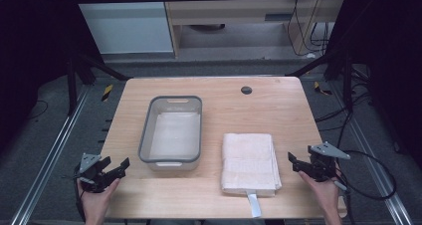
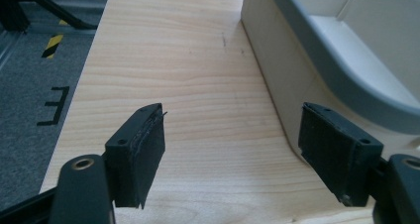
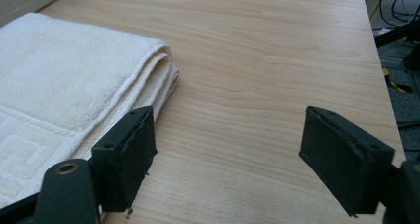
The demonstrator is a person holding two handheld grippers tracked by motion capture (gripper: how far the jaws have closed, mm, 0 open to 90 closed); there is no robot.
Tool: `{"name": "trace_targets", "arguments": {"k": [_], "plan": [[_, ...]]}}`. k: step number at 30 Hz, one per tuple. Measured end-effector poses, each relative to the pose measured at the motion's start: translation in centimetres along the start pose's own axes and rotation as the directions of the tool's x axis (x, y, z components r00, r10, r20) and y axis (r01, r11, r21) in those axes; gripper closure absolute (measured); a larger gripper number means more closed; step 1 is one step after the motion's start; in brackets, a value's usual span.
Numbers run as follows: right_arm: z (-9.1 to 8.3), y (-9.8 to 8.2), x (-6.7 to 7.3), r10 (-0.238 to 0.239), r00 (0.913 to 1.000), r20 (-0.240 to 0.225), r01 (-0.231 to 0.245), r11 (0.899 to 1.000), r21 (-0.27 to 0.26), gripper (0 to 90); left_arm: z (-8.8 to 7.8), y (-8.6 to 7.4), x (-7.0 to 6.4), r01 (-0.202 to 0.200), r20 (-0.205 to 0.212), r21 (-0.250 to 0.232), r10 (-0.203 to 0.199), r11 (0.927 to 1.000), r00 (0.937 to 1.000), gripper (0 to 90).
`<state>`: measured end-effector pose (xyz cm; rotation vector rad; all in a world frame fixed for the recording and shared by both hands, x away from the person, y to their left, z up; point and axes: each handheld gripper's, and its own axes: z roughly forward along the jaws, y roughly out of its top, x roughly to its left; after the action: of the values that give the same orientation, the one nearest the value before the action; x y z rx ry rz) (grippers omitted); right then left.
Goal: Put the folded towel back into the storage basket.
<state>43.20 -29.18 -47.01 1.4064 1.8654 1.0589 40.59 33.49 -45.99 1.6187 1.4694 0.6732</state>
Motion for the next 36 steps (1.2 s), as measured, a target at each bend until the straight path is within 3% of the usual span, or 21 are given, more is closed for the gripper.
{"name": "trace_targets", "arguments": {"k": [10, 20, 27, 36], "plan": [[-0.4, 0.4, 0.5, -0.003, 0.9998, -0.020, 0.003, 1.000, -0.006, 21.9, -1.0, 0.3, -0.8, 0.010, 0.059, -0.028, -0.009, 0.9996, 0.9982, 28.6], [-0.8, 1.0, 1.2, 0.001, 0.9982, -0.060, -0.003, 1.000, -0.024, 22.8, -1.2, 0.8, -2.1, -0.037, 0.085, -0.043, 0.040, 0.9984, 0.9956, 29.7], [-0.8, 1.3, 1.5, 0.000, 0.9964, -0.085, -0.003, 0.999, -0.034, 25.6, -1.8, 1.7, -4.1, -0.078, 0.123, -0.078, 0.087, 0.9939, 0.9885, 29.4], [-1.0, 2.1, 1.8, -0.004, 0.9955, -0.095, -0.002, 0.998, -0.056, 26.0, -1.3, 2.6, -6.0, -0.117, 0.148, -0.078, 0.128, 0.9900, 0.9807, 29.4]]}}
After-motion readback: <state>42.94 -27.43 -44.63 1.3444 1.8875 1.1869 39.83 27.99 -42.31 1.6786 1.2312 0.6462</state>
